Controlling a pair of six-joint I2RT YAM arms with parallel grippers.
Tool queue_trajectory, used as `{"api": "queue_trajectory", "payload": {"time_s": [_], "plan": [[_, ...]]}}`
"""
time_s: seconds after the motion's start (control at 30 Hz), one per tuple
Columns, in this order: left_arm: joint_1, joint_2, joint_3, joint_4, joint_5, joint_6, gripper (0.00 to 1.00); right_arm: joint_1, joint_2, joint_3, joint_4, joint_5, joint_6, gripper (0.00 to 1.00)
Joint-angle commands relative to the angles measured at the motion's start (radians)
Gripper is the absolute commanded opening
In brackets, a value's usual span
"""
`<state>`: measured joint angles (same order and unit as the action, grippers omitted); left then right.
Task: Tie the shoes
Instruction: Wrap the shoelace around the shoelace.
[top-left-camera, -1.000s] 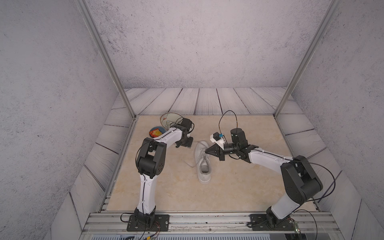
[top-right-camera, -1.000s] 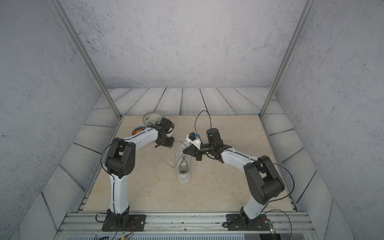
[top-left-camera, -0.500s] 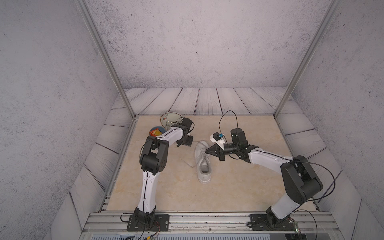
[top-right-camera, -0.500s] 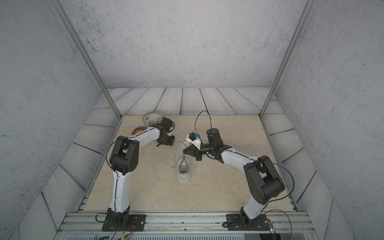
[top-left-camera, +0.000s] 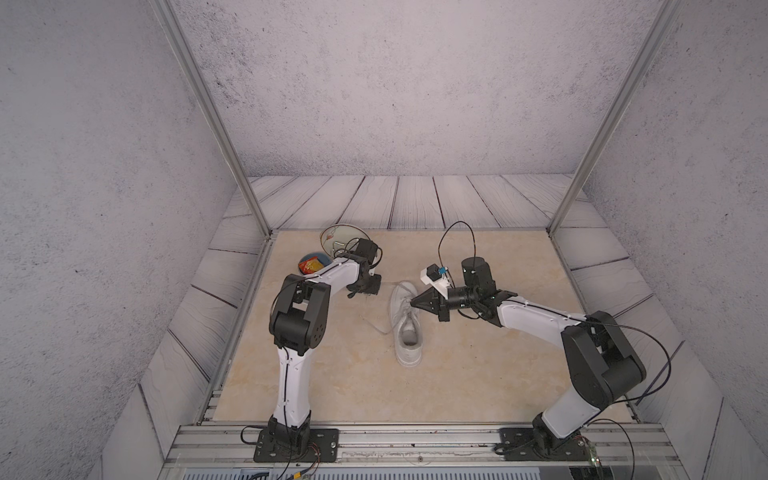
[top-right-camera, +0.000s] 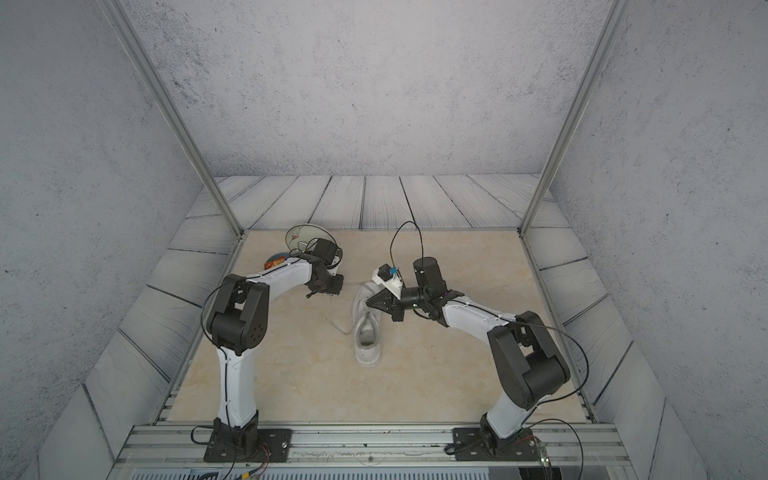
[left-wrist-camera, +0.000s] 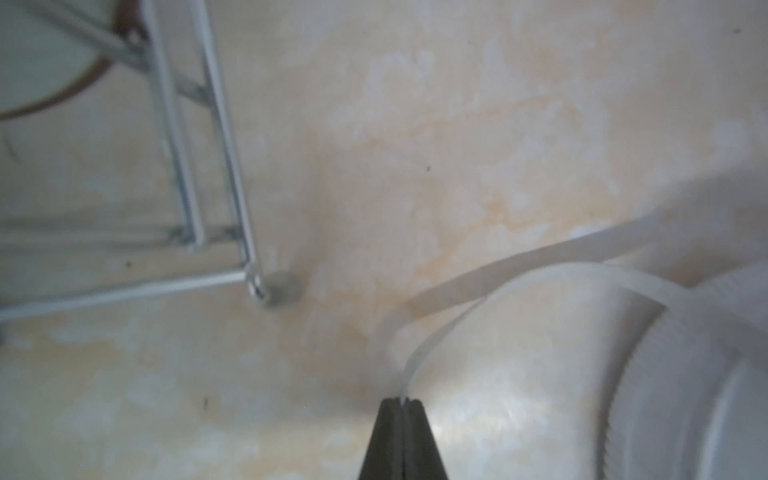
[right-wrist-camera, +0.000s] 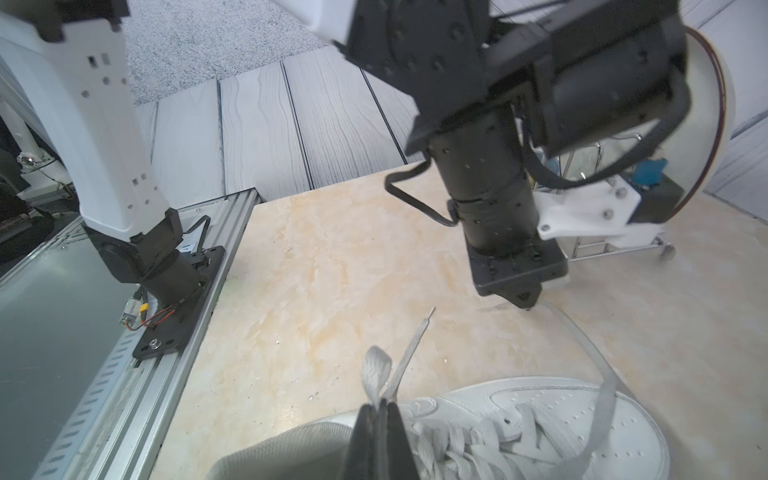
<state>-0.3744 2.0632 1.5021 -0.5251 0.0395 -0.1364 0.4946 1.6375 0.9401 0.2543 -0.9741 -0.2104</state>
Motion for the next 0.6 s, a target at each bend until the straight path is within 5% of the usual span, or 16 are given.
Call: {"api": "queue_trajectory", "payload": {"time_s": [0.0,0.37,0.57], "plan": [[-0.003,-0.182,-0.03,0.069,0.022,0.017,0.0,0.004,-0.049,-0.014,0.033,0.023,0.03,0.0],[-0.014,-0.575,-0.176,0.221,0.16,0.026,0.0,0.006,-0.051,-0.021,0.015,0.079,0.032,0.0],[-0.014,-0.785,-0.28,0.197,0.083,-0.036,0.0,0.004,-0.069,-0.026,0.01,0.109,0.042,0.0]]}}
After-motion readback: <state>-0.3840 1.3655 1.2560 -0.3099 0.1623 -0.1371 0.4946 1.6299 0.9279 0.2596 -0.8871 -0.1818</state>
